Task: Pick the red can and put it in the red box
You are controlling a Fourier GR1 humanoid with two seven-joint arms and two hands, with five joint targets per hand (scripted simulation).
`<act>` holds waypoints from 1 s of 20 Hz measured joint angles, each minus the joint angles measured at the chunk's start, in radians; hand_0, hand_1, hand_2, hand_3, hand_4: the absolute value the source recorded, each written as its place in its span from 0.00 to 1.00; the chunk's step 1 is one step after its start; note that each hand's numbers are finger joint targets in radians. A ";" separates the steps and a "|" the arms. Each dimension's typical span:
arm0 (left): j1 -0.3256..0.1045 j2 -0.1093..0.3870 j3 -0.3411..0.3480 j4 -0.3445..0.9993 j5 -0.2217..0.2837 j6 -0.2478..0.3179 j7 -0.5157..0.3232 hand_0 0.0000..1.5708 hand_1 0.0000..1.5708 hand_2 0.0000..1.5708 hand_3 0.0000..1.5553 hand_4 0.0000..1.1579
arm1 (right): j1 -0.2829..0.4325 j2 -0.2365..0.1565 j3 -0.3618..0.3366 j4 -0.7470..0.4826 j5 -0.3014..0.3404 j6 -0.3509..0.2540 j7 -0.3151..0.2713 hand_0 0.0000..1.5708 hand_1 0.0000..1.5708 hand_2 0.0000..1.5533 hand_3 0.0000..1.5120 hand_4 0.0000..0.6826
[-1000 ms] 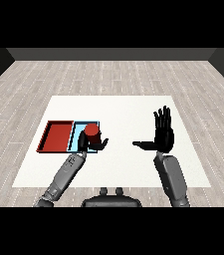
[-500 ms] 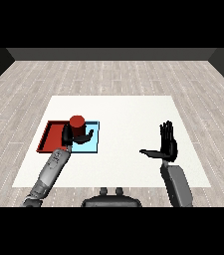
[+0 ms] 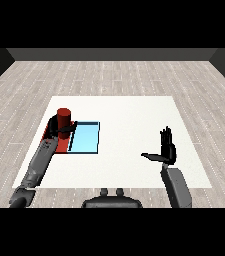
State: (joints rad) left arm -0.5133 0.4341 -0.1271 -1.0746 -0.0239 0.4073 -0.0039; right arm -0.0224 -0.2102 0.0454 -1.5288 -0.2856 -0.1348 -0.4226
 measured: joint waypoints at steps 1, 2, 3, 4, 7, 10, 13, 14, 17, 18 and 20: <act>-0.003 0.008 0.017 0.046 0.001 -0.004 -0.009 1.00 1.00 1.00 0.95 0.95 | -0.013 -0.003 -0.004 0.020 0.004 0.006 -0.006 0.00 0.00 0.00 0.00 0.00; -0.011 0.011 0.034 0.101 0.001 -0.005 -0.026 1.00 1.00 1.00 0.96 0.94 | -0.023 0.001 -0.004 0.038 0.009 0.007 -0.017 0.00 0.00 0.00 0.00 0.00; -0.009 0.021 0.051 0.153 0.005 -0.017 -0.047 1.00 1.00 1.00 0.96 0.94 | -0.028 0.002 -0.007 0.051 0.011 0.011 -0.027 0.00 0.00 0.00 0.00 0.00; -0.008 0.028 0.069 0.201 0.008 -0.022 -0.067 1.00 1.00 1.00 0.96 0.94 | -0.034 0.005 -0.010 0.054 0.013 0.008 -0.031 0.00 0.00 0.00 0.00 0.00; -0.035 0.026 0.110 0.371 0.007 -0.027 -0.128 1.00 1.00 1.00 0.97 0.90 | -0.032 0.003 -0.020 0.060 0.010 0.023 -0.054 0.00 0.00 0.00 0.00 0.00; -0.074 0.025 0.125 0.534 -0.022 -0.001 -0.147 0.90 0.90 0.90 0.89 0.87 | -0.033 -0.004 -0.026 0.068 0.016 0.035 -0.075 0.00 0.00 0.00 0.00 0.00; -0.123 0.016 0.130 0.677 -0.051 0.024 -0.128 0.21 0.21 0.29 0.21 0.62 | -0.038 -0.004 -0.026 0.055 0.031 0.026 -0.085 0.00 0.00 0.00 0.00 0.00; -0.134 0.022 0.130 0.718 -0.061 0.022 -0.127 0.34 0.34 0.39 0.00 0.57 | -0.037 0.001 -0.022 0.044 0.038 0.018 -0.086 0.00 0.00 0.00 0.00 0.00; -0.165 0.027 0.136 0.822 -0.078 0.029 -0.116 0.51 0.51 0.48 0.00 0.61 | -0.033 0.005 -0.019 0.034 0.046 0.014 -0.098 0.00 0.00 0.00 0.00 0.00; -0.173 0.024 0.141 0.849 -0.079 0.032 -0.116 0.48 0.48 0.48 0.00 0.58 | -0.026 0.002 -0.018 0.019 0.048 0.015 -0.095 0.00 0.00 0.00 0.00 0.00; -0.195 0.019 0.159 0.890 -0.069 0.025 -0.111 0.79 0.79 0.74 0.00 0.39 | -0.034 0.006 -0.019 0.018 0.053 0.009 -0.098 0.00 0.00 0.00 0.00 0.00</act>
State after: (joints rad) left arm -0.7088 0.4528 0.0323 -0.1848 -0.0930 0.4321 -0.1149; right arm -0.0567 -0.2038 0.0260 -1.5105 -0.2331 -0.1257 -0.5207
